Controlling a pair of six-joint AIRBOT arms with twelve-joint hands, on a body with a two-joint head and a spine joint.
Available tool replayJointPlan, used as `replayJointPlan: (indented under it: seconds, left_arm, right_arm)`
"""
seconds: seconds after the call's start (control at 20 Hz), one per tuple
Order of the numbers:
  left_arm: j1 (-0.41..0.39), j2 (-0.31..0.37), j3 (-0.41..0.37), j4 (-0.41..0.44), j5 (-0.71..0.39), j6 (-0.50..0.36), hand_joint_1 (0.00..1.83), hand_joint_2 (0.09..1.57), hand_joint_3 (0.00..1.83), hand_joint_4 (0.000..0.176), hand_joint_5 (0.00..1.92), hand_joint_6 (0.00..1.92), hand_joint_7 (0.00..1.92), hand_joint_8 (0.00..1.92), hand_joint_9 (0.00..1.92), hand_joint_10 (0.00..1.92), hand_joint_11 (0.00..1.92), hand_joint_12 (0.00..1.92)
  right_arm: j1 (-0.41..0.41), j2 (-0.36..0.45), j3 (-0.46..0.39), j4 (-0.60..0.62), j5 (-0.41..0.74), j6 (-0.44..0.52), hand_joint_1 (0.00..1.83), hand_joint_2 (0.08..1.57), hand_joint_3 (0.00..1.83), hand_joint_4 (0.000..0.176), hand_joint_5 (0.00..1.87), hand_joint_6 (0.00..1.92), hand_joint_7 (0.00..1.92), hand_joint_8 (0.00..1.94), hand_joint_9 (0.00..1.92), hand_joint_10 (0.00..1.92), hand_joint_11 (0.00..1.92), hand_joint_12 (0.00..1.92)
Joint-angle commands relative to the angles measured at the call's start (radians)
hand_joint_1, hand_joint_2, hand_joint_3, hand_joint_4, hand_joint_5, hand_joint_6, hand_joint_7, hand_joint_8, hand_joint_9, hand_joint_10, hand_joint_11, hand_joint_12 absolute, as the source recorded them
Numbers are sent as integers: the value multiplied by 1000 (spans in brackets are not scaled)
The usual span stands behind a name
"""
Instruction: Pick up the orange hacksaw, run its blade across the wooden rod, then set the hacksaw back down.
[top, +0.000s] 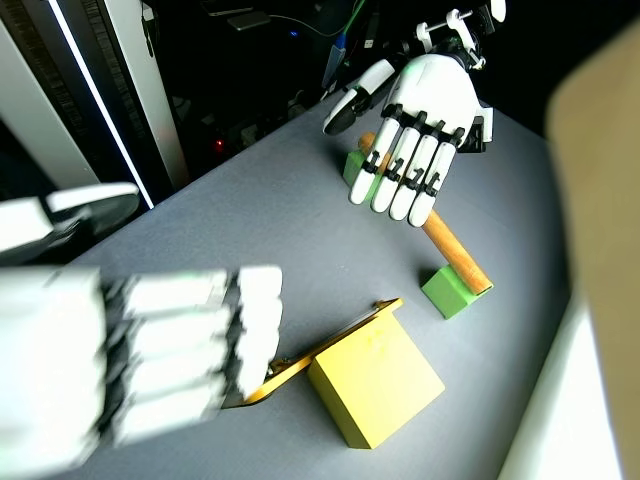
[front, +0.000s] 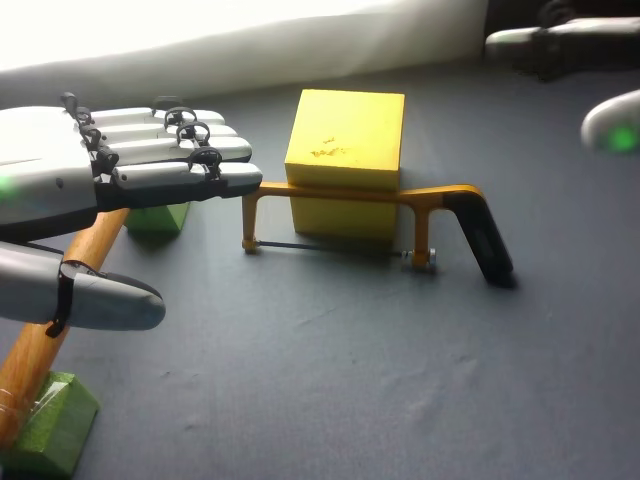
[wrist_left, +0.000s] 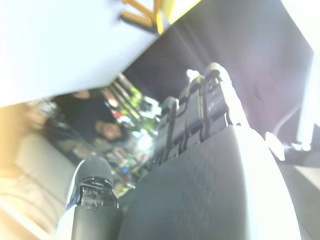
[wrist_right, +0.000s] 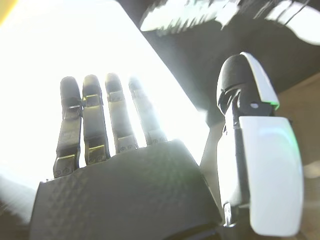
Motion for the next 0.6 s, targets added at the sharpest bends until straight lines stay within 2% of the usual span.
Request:
replayJointPlan:
  seconds: [0.0,0.1,0.25,0.35,0.55]
  left_arm:
    - [-25,16,-3,-72,-42,-3,0,1259,2,0,75,8,36,10,29,9,41,21]
    - [-82,44,-34,-13,21,-16,0,1257,0,0,43,0,17,1,13,1,18,13]
    - [-90,86,-90,-9,71,-44,0,1258,0,0,53,6,28,7,30,7,43,26]
    - [-93,104,-114,20,82,-44,0,1262,2,0,77,13,49,13,45,11,49,31]
    - [-91,170,-181,74,154,-49,0,1268,4,0,62,2,52,9,43,6,32,29]
  right_arm:
    - [-27,24,-12,131,59,13,170,1118,0,0,83,3,137,2,165,2,0,628]
    - [-102,53,-47,282,51,12,259,1093,0,0,97,4,150,3,171,3,0,649]
    - [-172,57,-59,349,61,16,303,1075,0,0,77,2,128,1,162,2,0,634]
    - [-206,59,-57,361,77,42,481,1034,0,0,105,6,138,1,173,3,0,655]
    - [-314,18,-18,466,161,43,675,1015,0,0,95,1,136,4,174,3,0,625]
